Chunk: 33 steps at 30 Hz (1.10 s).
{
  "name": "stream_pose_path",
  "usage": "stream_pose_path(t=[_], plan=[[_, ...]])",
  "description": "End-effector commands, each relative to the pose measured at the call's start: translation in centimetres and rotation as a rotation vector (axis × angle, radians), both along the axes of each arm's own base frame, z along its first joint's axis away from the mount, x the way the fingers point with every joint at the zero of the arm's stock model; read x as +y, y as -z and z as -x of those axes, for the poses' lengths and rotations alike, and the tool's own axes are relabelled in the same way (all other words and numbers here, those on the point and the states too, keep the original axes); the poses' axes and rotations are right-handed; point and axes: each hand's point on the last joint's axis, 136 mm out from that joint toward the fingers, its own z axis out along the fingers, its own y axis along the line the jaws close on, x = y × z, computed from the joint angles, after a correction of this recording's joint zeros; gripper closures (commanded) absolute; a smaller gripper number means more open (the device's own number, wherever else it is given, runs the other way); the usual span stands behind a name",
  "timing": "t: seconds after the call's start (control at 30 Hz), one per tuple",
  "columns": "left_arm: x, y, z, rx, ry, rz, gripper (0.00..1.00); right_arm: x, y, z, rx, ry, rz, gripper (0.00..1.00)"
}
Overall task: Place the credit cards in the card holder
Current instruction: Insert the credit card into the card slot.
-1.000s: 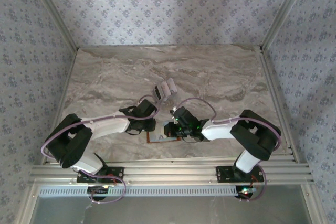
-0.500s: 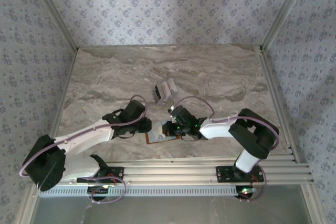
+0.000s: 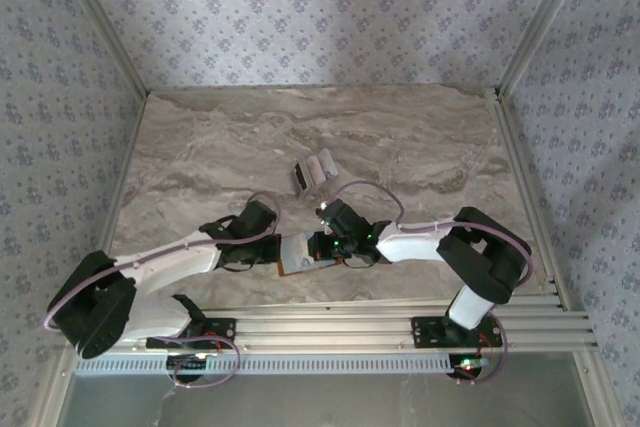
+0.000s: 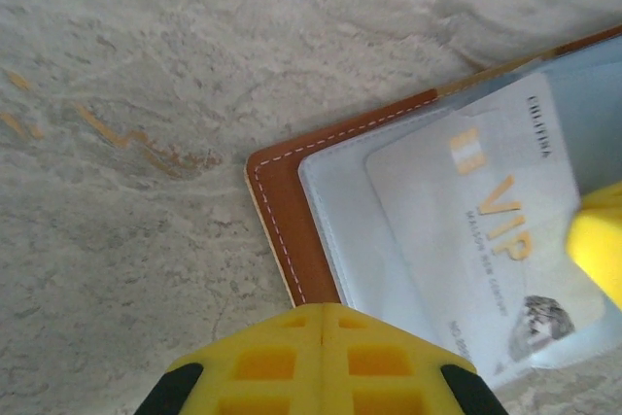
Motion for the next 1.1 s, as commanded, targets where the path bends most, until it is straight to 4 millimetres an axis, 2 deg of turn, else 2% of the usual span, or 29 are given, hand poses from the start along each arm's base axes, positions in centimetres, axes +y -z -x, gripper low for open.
stream_pose_path(t=[0.0, 0.2, 0.67, 0.73, 1.07], plan=[[-0.6, 1.1, 0.3, 0.034, 0.005, 0.023, 1.00, -0.6, 0.8, 0.6, -0.004, -0.029, 0.088, 0.93], [-1.0, 2.1, 0.5, 0.051, 0.010, 0.018, 1.00, 0.0, 0.4, 0.7, -0.029, -0.057, 0.129, 0.92], [-1.6, 2.0, 0.5, 0.040, 0.004, 0.034, 1.00, 2.8, -0.4, 1.5, -0.071, -0.124, 0.119, 0.84], [-1.5, 2.0, 0.4, 0.038, 0.002, 0.032, 1.00, 2.7, -0.4, 1.5, -0.079, -0.131, 0.136, 0.83], [-0.9, 2.1, 0.5, 0.030, 0.006, -0.003, 1.00, 0.1, -0.7, 1.3, -0.083, -0.114, 0.215, 0.61]])
